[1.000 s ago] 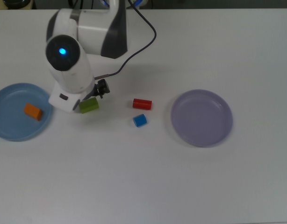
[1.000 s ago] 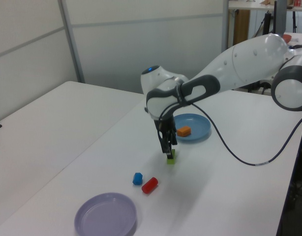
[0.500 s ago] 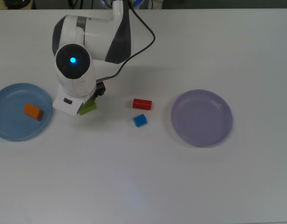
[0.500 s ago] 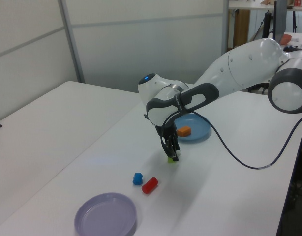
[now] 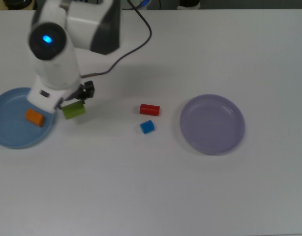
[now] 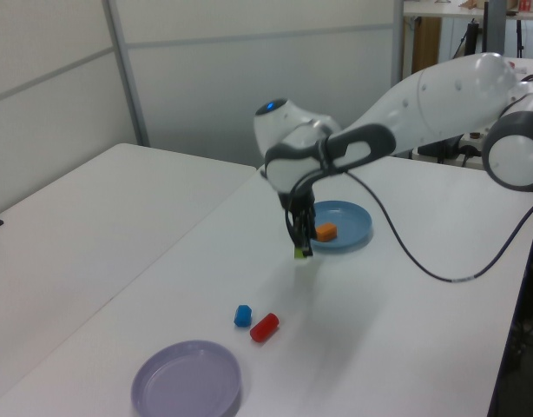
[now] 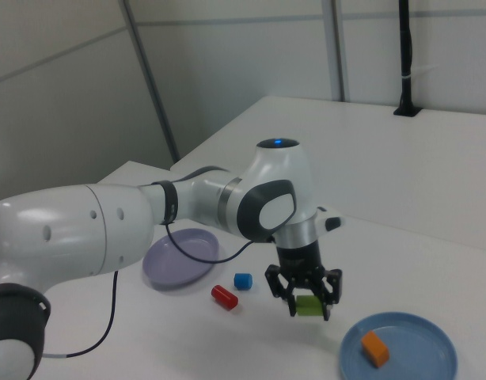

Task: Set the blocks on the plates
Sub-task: 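Carry the green block onto the blue plate beside the orange block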

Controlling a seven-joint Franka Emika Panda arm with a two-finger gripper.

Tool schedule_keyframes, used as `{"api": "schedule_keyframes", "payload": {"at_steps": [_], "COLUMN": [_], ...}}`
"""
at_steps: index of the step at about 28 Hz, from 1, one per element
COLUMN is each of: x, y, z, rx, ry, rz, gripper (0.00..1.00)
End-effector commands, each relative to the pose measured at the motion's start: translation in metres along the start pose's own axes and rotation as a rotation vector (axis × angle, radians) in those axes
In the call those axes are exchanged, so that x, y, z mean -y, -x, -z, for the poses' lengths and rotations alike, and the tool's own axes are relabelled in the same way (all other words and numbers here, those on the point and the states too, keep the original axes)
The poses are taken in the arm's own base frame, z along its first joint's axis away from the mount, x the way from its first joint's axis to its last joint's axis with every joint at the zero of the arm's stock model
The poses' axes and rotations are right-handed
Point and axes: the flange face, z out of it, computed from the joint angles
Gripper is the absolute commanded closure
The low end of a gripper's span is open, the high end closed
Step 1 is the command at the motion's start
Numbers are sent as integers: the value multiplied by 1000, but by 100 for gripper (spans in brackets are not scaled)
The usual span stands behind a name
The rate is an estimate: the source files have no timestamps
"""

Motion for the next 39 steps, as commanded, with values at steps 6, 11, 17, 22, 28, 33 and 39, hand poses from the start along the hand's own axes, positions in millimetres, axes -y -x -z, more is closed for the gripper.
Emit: {"api": "schedule_keyframes", "payload": {"at_steps": [6, 11, 17, 22, 28, 33, 39], "x": [-81, -100, -122, -138, -135, -125, -91], "y": [33, 20, 29, 43, 45, 42, 29], "z": [14, -8, -24, -30, -39, -25, 21], "rx": [-133, -238, -256, -243, -225, -228, -272], "ry": [-11, 32, 45, 41, 35, 20, -37], "rz": [-111, -154, -189, -208, -204, -204, -251], "gripper": [68, 68, 68, 66, 45, 24, 0]}}
